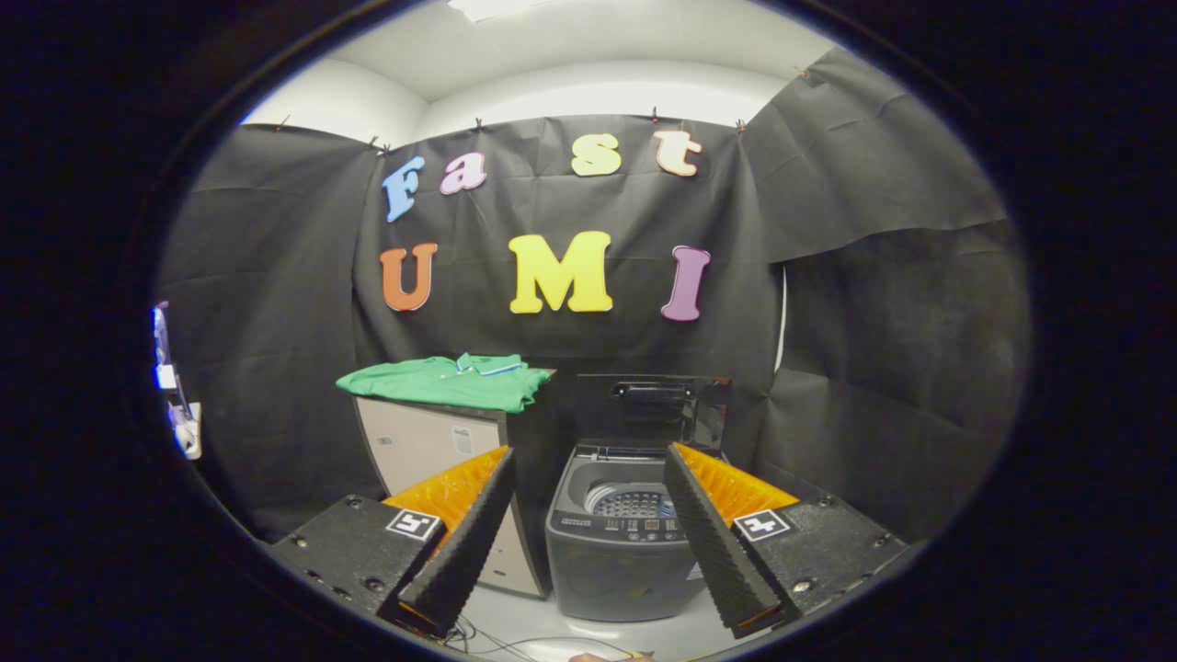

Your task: Put the clothes into the washing machine and then close the washing machine lid.

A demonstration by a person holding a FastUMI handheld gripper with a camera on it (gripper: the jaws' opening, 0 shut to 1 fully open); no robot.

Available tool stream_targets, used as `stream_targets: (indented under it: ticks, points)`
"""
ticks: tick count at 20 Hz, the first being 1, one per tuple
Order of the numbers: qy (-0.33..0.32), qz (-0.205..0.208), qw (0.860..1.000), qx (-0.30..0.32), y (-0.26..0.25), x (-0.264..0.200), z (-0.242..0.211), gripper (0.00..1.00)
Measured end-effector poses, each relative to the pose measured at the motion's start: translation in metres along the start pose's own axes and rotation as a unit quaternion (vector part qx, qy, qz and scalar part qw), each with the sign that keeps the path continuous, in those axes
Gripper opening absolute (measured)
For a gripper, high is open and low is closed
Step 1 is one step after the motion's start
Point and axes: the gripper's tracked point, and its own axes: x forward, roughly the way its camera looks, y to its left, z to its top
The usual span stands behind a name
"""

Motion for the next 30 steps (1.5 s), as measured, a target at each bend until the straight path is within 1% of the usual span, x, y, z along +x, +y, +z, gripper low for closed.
stream_targets:
  ticks: [5,9,11,14,17,21,24,26,30]
  points:
    - [-0.003,0.019,1.0,0.01,-0.005,0.015,0.007,1.0]
    - [0.002,0.049,0.999,0.015,0.007,0.038,0.018,1.0]
    - [0.012,0.063,0.998,0.018,0.024,0.056,0.022,1.0]
    - [0.027,0.09,0.995,0.027,0.067,0.086,0.038,1.0]
    - [0.044,0.108,0.993,0.025,0.113,0.125,0.058,1.0]
    - [0.087,0.122,0.989,0.017,0.174,0.182,0.074,1.0]
    - [0.137,0.118,0.983,0.019,0.21,0.225,0.076,1.0]
    - [0.171,0.114,0.978,0.027,0.231,0.251,0.078,1.0]
    - [0.251,0.097,0.963,0.034,0.259,0.295,0.074,1.0]
